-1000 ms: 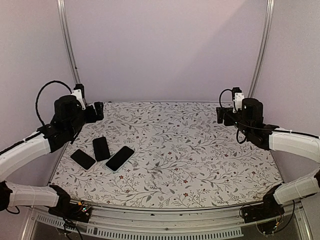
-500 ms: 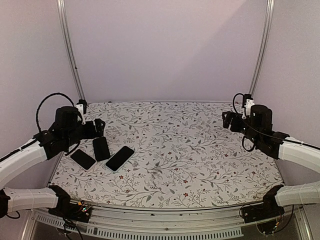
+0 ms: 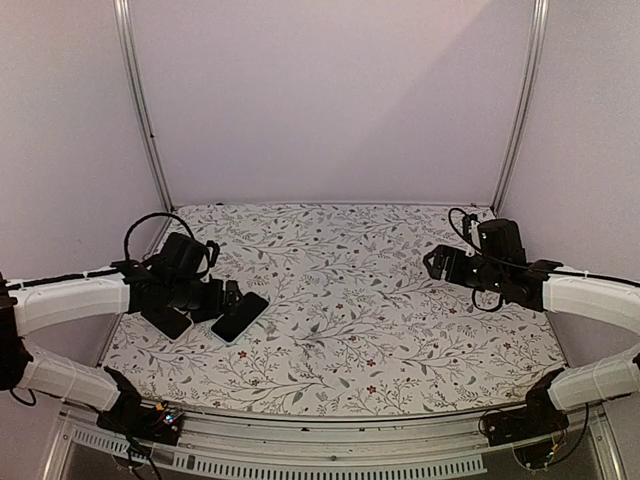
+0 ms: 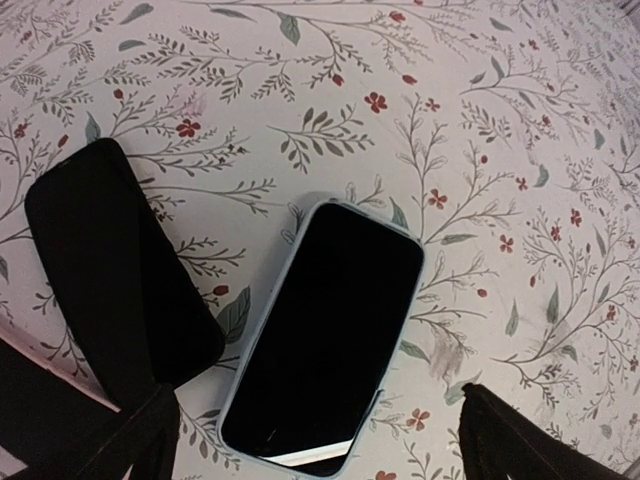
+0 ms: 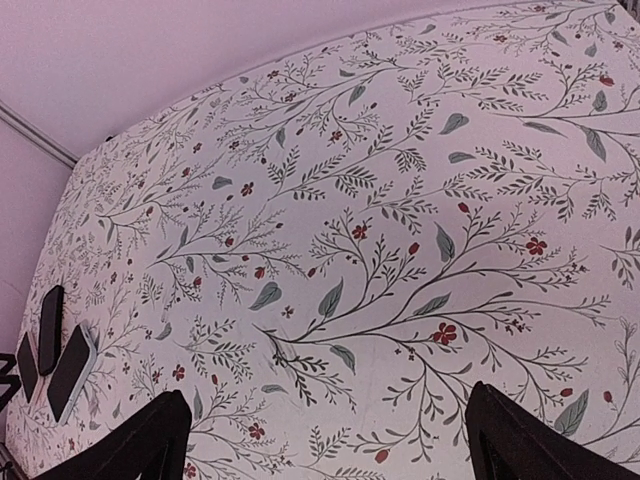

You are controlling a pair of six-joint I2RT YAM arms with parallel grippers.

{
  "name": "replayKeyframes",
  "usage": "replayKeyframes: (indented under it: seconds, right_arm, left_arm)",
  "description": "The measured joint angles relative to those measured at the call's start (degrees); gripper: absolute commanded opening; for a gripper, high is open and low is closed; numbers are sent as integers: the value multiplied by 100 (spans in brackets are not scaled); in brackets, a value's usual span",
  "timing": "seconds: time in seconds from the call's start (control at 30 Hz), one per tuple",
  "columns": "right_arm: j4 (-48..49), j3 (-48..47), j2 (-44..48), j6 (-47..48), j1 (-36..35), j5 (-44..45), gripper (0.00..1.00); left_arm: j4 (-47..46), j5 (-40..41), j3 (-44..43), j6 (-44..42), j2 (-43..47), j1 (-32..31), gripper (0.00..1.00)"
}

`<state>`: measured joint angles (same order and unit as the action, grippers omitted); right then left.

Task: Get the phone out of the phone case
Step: Move the phone with the phone case to the center of the board.

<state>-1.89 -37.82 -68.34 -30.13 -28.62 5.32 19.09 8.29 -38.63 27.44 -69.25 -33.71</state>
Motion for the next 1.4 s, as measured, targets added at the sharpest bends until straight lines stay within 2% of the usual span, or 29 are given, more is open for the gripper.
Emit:
replayKeyframes:
  seconds: [0.27,0.47,1.13,1.4]
  right_arm:
    - [-610,-494,-570,-328,-37,-26,99]
    - [-807,-509,-603,-487,-57,26,99]
    - [-791,-304,-361,-496,-59,140,99]
    - [-715,-302,-361,-479,-59,140,99]
  left_arm:
    - [37,-105,-240,0,-1091,-90,99]
    - [39,-37,-361,61,-1565,-90,99]
    - [-155,-170,72,511,-1580,-114,99]
    - [-144,28,-61,470,-1779,-525,99]
